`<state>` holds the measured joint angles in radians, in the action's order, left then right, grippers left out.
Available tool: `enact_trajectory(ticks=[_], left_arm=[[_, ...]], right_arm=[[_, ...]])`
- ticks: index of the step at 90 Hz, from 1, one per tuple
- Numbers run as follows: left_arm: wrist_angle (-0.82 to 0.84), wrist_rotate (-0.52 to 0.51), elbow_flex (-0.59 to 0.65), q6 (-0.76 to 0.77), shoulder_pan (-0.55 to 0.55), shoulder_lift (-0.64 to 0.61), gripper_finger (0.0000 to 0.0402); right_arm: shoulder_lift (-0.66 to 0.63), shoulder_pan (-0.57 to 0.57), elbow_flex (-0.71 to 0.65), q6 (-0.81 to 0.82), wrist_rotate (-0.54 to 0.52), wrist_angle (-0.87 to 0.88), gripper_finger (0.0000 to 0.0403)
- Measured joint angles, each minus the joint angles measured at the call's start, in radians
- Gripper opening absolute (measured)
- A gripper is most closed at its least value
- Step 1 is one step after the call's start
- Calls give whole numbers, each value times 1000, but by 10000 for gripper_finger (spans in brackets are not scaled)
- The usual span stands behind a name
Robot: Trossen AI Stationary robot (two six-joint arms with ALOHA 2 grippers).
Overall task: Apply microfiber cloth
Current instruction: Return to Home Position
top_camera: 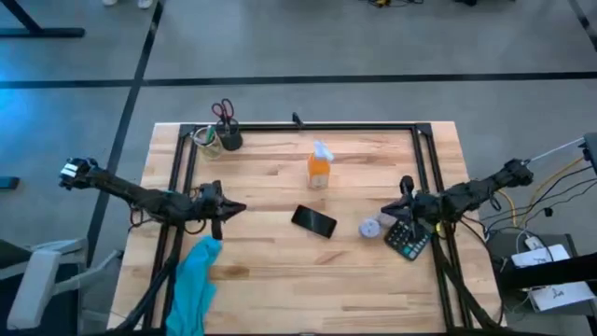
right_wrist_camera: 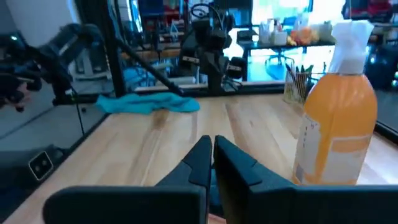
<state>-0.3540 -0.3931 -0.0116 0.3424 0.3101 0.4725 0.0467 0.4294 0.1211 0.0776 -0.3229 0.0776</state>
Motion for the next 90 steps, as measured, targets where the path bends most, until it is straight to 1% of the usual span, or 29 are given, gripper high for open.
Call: enact_trajectory(ticks=[6, 16, 33, 41, 55, 69, 76, 82, 90], left_arm=[[3, 40, 0, -21, -1, -22, 0], [-2, 51, 0, -49, -13, -49, 0], [-3, 69, 0, -61, -59, -76, 0], [-3, 97, 1, -60, -81, -84, 0], [3, 109, 1, -64, -105, -83, 0], [3, 153, 1, -71, -120, -82, 0], [1, 154, 1, -72, -135, -82, 0], [-4, 178, 1, -72, -154, -82, 0], [-5, 202, 1, -73, -180, -83, 0]], right_arm=[[-47, 0, -1, -11, 39, 35, 2], [-46, -7, -1, -25, 93, 60, 2], [-44, -44, 0, -32, 98, 53, 2], [-47, -68, 0, -62, 103, 50, 1], [-46, -126, -5, -66, 177, 49, 0], [-47, -190, -14, -68, 202, 45, 0], [-47, -237, -14, -86, 246, 18, 0], [-47, -284, -14, -92, 304, 2, 0], [-46, -347, -14, -58, 314, 11, 0]])
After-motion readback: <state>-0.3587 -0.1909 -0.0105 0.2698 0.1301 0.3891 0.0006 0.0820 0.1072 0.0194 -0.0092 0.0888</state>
